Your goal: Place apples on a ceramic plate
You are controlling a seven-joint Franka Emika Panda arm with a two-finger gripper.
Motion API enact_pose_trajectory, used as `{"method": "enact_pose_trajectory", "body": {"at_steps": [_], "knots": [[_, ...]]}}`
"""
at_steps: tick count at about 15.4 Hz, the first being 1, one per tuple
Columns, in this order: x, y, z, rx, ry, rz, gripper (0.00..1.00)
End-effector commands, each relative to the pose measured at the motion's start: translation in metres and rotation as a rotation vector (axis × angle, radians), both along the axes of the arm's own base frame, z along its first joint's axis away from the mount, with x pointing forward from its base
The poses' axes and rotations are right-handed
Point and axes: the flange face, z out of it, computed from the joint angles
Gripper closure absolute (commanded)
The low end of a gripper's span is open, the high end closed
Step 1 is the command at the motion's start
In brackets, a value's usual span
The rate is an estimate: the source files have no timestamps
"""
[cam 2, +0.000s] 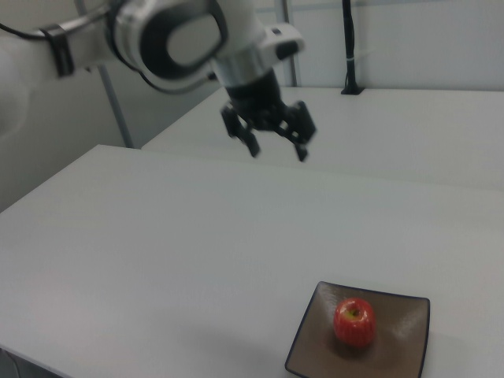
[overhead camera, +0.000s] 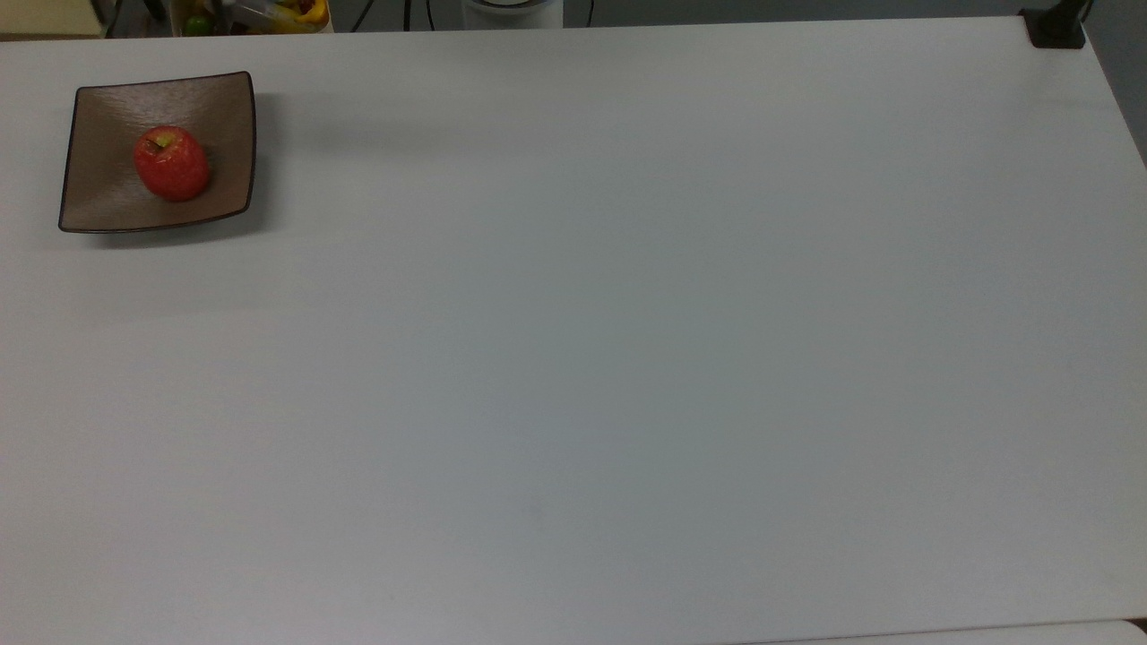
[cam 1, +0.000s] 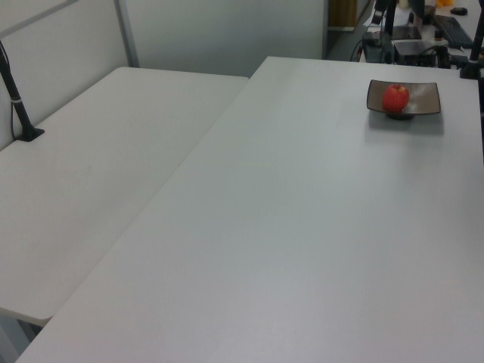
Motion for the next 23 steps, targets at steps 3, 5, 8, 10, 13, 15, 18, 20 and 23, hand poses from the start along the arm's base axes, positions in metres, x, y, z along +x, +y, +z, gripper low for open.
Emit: {"method": "enact_pose_trajectory", "body": {"at_steps": [3, 5, 8, 10, 13, 15, 18, 20, 23], "knots": [[-0.013, 0.079, 0.049, 0.135, 0.090, -0.091, 0.00], [-0.016, 0.112, 0.055, 0.147, 0.099, -0.124, 0.00], [-0.018, 0.161, 0.051, 0.160, 0.124, -0.160, 0.00], [-0.018, 0.187, 0.043, 0.151, 0.145, -0.139, 0.00], [-0.023, 0.219, 0.024, 0.134, 0.174, -0.067, 0.00], [-0.021, 0.227, 0.017, 0.122, 0.182, -0.014, 0.00], [-0.012, 0.224, -0.008, 0.079, 0.154, 0.067, 0.00], [-0.005, 0.217, -0.007, 0.064, 0.116, 0.124, 0.00], [-0.003, 0.201, -0.004, 0.076, 0.097, 0.134, 0.00]]}}
